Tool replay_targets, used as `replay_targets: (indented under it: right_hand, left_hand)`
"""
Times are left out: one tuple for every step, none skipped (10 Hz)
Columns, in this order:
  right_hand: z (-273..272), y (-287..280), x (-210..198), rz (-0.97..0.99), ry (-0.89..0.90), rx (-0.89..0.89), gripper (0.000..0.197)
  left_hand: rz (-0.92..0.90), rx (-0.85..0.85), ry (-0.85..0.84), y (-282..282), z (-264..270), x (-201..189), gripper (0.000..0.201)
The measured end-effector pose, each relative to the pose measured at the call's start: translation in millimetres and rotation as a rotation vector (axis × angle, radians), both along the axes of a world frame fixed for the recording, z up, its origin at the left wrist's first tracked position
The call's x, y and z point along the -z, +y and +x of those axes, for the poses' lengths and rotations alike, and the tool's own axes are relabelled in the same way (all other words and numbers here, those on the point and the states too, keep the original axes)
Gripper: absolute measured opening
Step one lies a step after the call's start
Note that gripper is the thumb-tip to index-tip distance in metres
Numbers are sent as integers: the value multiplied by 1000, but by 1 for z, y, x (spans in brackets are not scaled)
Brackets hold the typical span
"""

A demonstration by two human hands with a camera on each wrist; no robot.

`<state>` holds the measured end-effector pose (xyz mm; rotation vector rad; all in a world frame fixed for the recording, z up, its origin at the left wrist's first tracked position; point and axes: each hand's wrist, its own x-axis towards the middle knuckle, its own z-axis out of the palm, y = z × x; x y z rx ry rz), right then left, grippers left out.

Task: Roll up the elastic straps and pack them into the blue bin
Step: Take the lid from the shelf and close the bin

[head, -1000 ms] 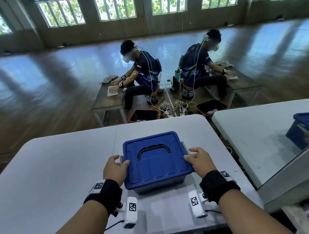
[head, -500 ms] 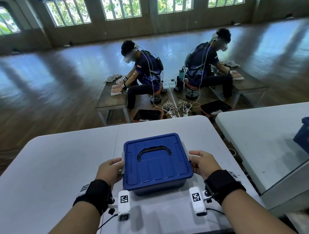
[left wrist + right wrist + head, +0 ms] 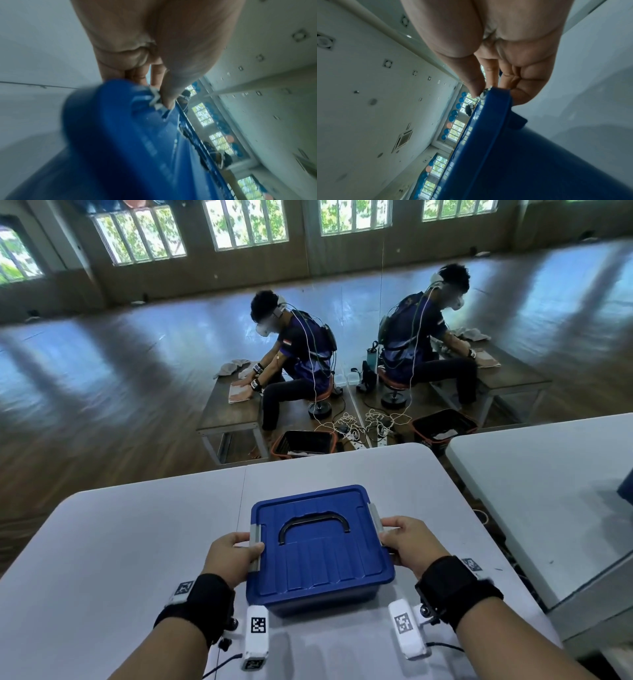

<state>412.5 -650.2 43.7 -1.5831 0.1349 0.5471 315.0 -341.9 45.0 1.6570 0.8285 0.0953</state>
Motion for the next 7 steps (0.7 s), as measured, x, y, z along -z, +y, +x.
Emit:
replay_targets:
  right_hand:
    - [-5, 7, -1, -43, -39, 6, 19]
    - [-8, 12, -2, -102, -84, 36, 18]
    - [-10, 17, -3, -338, -223, -38, 22]
    - [-13, 27, -2, -591, -357, -121, 26]
    - [-20, 33, -3, -624, -391, -124, 24]
    - [-38, 30, -1, -510, -384, -54, 15]
    - [-66, 27, 1, -461, -366, 24, 20]
  left_hand:
    - [78, 16, -6, 1, 0, -1, 11]
    - [94, 51, -13, 5, -2, -1, 10]
    - [99, 85, -13, 6, -3, -3, 11]
    - [113, 120, -22, 11, -5, -1, 14]
    - [117, 167, -38, 19, -9, 0, 19]
    - [125, 179, -62, 25, -19, 1, 19]
    - [119, 143, -18, 35, -39, 3, 24]
